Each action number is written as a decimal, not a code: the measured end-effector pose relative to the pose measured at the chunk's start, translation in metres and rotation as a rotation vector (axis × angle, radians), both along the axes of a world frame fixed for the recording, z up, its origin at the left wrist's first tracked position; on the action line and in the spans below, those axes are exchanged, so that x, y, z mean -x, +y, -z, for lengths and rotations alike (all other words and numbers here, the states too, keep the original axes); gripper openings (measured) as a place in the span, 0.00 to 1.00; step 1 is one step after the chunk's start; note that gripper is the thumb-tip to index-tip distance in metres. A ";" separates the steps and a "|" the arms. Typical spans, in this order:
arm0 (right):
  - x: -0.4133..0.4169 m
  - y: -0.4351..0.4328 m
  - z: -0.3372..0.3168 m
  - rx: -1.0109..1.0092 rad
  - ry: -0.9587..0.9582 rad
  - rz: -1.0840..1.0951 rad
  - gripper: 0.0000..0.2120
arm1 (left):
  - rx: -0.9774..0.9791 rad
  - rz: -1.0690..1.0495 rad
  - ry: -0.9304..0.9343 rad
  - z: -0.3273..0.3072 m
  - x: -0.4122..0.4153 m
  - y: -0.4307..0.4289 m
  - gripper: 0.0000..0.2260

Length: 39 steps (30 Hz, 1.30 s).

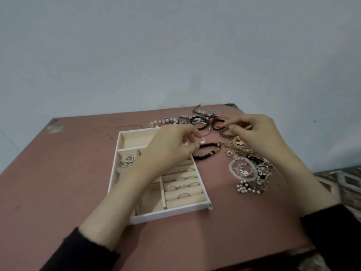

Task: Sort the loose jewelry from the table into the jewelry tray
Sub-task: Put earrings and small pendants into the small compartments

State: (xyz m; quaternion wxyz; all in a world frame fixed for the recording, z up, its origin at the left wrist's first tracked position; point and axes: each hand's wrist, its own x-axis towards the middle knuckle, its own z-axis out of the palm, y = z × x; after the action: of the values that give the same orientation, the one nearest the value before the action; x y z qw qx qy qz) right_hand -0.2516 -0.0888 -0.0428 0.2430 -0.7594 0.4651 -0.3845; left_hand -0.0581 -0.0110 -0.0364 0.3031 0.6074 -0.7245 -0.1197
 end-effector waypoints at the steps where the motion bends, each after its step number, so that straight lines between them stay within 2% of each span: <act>1: 0.004 -0.002 0.003 -0.019 -0.064 0.026 0.09 | -0.016 0.036 -0.035 0.001 0.009 -0.006 0.09; 6: 0.011 -0.008 0.011 -0.065 -0.243 0.105 0.11 | -0.064 0.177 -0.214 0.005 0.045 -0.032 0.14; 11: 0.009 -0.006 0.010 -0.031 -0.181 0.135 0.08 | -0.032 0.236 -0.427 0.010 0.061 -0.048 0.13; 15: 0.009 -0.006 0.010 -0.035 -0.174 0.148 0.09 | -0.031 0.246 -0.462 0.014 0.063 -0.052 0.11; 21: 0.010 -0.005 0.008 -0.028 -0.171 0.152 0.08 | -0.038 0.206 -0.365 0.016 0.057 -0.050 0.06; 24: 0.010 -0.005 0.008 -0.032 -0.165 0.151 0.08 | -0.026 0.189 -0.252 0.012 0.052 -0.045 0.03; 28: 0.011 -0.005 0.009 -0.050 -0.176 0.149 0.08 | -0.005 0.149 -0.143 0.007 0.045 -0.038 0.01; 31: 0.012 -0.006 0.010 -0.053 -0.178 0.160 0.09 | 0.037 0.107 0.005 0.002 0.040 -0.032 0.02; 35: 0.018 -0.012 0.016 -0.014 0.016 0.249 0.11 | 0.078 0.033 0.162 -0.001 0.034 -0.025 0.03; 39: 0.022 -0.017 0.021 -0.015 0.251 0.304 0.10 | 0.080 0.000 0.221 0.002 0.032 -0.024 0.03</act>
State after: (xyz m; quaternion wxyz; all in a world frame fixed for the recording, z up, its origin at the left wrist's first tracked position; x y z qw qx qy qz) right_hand -0.2736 -0.1058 -0.0636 0.1279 -0.7204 0.6042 -0.3156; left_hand -0.0901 -0.0347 -0.0385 0.4052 0.5779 -0.6907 -0.1571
